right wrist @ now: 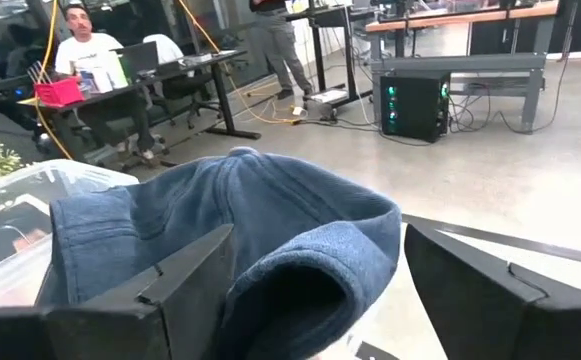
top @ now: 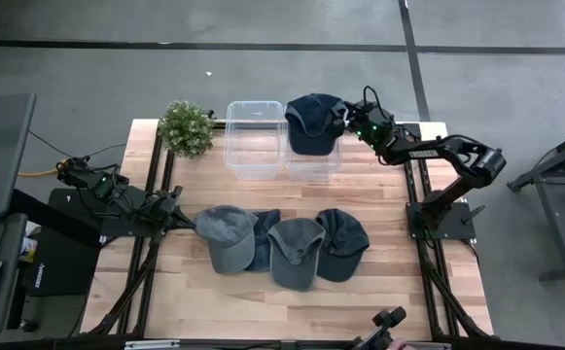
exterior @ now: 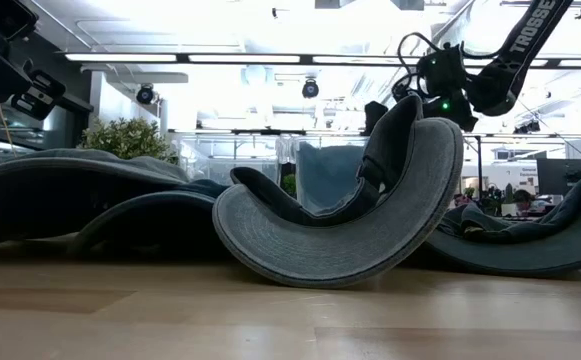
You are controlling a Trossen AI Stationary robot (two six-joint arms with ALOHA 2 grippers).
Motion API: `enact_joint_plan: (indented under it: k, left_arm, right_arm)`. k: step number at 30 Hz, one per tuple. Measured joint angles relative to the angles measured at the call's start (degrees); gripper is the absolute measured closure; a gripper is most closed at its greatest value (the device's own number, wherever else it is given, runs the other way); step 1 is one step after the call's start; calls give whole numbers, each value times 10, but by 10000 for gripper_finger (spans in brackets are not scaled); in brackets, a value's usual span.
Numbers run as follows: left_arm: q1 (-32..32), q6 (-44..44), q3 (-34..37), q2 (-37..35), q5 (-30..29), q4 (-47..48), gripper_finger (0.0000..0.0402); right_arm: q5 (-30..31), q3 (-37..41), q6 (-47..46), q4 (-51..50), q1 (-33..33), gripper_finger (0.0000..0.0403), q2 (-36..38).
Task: Pick & Place hat
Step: Put the right blue cap into the right transparent bin
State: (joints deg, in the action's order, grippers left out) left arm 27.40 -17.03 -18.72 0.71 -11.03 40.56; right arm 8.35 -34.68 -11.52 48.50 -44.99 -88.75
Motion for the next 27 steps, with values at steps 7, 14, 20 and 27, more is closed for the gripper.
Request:
enact_joint_plan:
  k: [7, 14, 20, 27]
  left_arm:
    - [0, 0, 0, 0, 0, 0, 401]
    - [0, 0, 0, 0, 0, 0, 401]
    - [0, 0, 0, 0, 0, 0, 401]
    - [0, 0, 0, 0, 0, 0, 401]
  right_arm:
    - [-62, 0, -19, 6, -24, 119, 0]
    - [-161, 0, -50, 29, -44, 118, 0]
    - [-198, 0, -50, 37, -66, 118, 40]
    - [-250, 0, -53, -4, -90, 119, 143]
